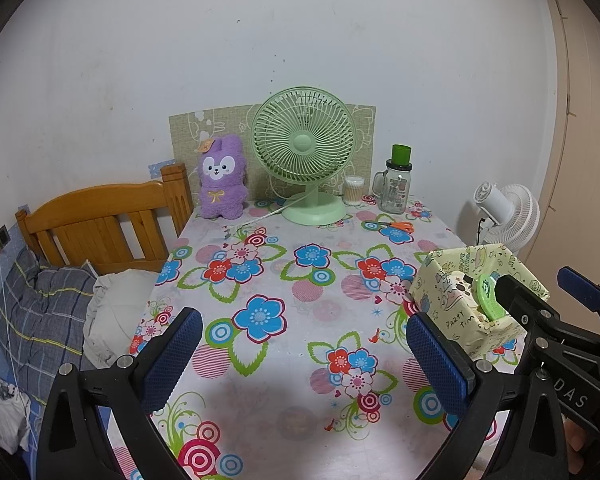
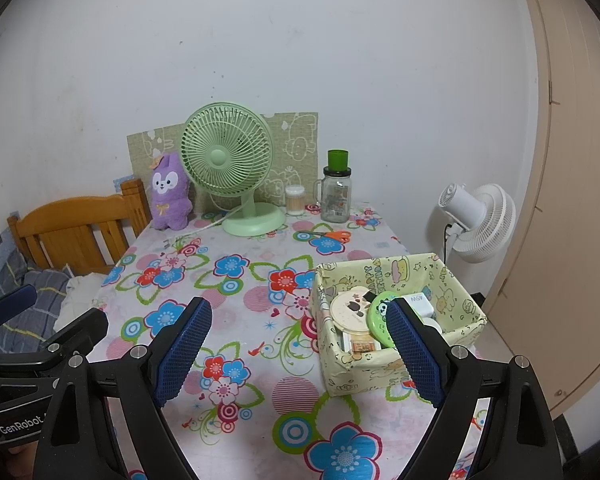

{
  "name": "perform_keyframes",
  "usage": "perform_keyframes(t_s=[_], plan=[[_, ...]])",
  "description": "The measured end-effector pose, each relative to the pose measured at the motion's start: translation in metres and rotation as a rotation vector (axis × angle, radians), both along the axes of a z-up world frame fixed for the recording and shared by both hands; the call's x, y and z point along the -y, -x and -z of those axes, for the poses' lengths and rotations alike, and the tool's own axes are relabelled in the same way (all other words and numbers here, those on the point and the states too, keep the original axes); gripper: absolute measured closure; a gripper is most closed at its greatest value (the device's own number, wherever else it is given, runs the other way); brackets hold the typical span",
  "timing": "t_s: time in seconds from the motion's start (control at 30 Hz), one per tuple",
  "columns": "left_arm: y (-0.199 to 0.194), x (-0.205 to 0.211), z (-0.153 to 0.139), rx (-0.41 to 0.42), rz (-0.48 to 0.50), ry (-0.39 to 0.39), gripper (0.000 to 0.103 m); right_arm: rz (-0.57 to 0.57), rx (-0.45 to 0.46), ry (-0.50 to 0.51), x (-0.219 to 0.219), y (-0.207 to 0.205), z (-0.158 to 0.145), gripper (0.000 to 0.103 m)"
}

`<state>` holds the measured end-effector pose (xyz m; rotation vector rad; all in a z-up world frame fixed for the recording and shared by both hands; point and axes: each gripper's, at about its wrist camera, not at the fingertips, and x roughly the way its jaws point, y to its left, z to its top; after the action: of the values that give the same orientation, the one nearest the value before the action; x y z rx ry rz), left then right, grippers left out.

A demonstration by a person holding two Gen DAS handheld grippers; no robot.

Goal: Organize rigid objects

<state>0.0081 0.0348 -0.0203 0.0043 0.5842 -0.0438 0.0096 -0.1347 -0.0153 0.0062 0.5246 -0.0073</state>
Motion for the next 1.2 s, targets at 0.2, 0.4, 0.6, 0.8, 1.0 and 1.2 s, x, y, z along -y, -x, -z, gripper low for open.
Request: perform_keyframes(t_s=[0.2, 0.4, 0.6, 0.8, 1.0, 1.2], plan=[[-0.0001, 0.0000, 0.0000, 0.000, -0.001, 0.000, 0.000, 0.000, -0.001, 0.000, -0.0001, -0.0002, 0.0006, 0.012], [-0.0002, 0.0002, 0.0001, -0.001, 0.000, 0.000, 0.000, 0.001, -0.004, 0.000, 0.0006, -0.0001, 0.0016, 0.012], [-0.0003, 0.0004, 0.0001, 0.000, -0.001, 0.000, 0.000, 0.001, -0.005, 0.000, 0.0013, 0.0004, 0.0020, 0.012], [-0.0005, 0.0000, 0.0000, 0.000, 0.001, 0.000, 0.000, 0.001, -0.005, 0.001, 0.0011, 0.0006, 0.0021, 0.012], [-0.0005, 0.0000, 0.0000, -0.001, 0.001, 0.001, 0.000, 0.002, -0.005, 0.000, 0.0018, 0.0006, 0.0023, 0.012], [-0.0010, -0.0018, 0.0021, -0.004, 0.000, 0.004, 0.000, 0.001, -0.007, 0.002, 0.0027, 0.0008, 0.0029, 0.012]])
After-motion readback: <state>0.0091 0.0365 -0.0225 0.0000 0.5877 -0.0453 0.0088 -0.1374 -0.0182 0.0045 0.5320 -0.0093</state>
